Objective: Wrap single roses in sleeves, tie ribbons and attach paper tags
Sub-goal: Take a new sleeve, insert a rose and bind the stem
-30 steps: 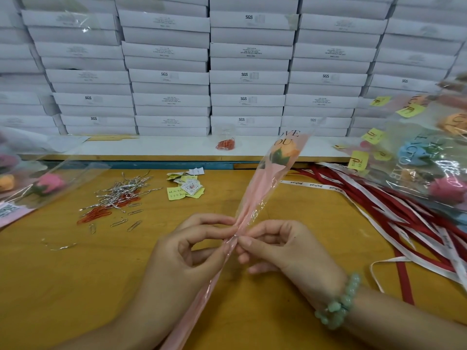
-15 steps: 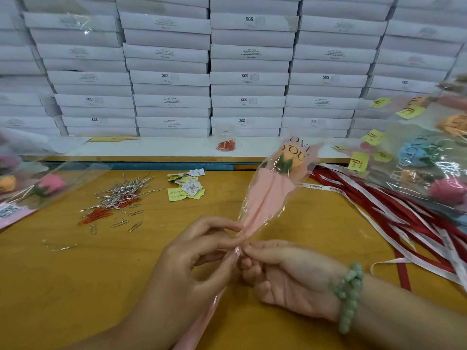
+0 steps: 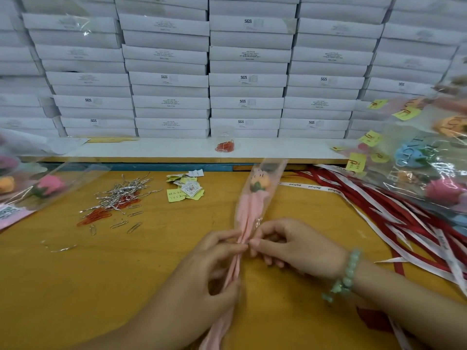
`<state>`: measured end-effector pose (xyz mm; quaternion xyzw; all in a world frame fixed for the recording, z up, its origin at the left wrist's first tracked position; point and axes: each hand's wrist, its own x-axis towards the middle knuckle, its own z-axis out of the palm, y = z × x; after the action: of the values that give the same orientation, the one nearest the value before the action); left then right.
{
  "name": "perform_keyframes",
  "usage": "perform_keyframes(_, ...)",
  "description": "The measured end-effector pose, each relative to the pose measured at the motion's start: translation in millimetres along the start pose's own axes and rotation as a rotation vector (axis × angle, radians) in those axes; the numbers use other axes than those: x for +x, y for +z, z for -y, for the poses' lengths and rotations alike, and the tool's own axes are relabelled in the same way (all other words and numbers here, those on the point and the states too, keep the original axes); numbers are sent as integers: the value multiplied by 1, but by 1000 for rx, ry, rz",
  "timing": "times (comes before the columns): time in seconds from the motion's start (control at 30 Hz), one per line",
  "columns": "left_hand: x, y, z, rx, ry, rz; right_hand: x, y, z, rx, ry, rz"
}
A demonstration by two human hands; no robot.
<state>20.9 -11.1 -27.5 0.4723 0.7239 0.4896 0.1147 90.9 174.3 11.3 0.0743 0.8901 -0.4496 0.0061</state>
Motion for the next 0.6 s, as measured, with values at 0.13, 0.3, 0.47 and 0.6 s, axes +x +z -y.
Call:
perform_keyframes(0.13,0,1,5,46,-52,56,3,-12,-8,-283,7,-84)
perform_keyframes(0.3,-2,-2,5,98,-39,75,7,-48,-28,-934,57,-450)
perform_keyframes(0.47,-1,-2,3,117,-1,75,13,-80,-61,-1169,178,-534)
perform_keyframes(0.6,-1,-2,2,138,-1,80,16,-90,-77,-1321,311,-528)
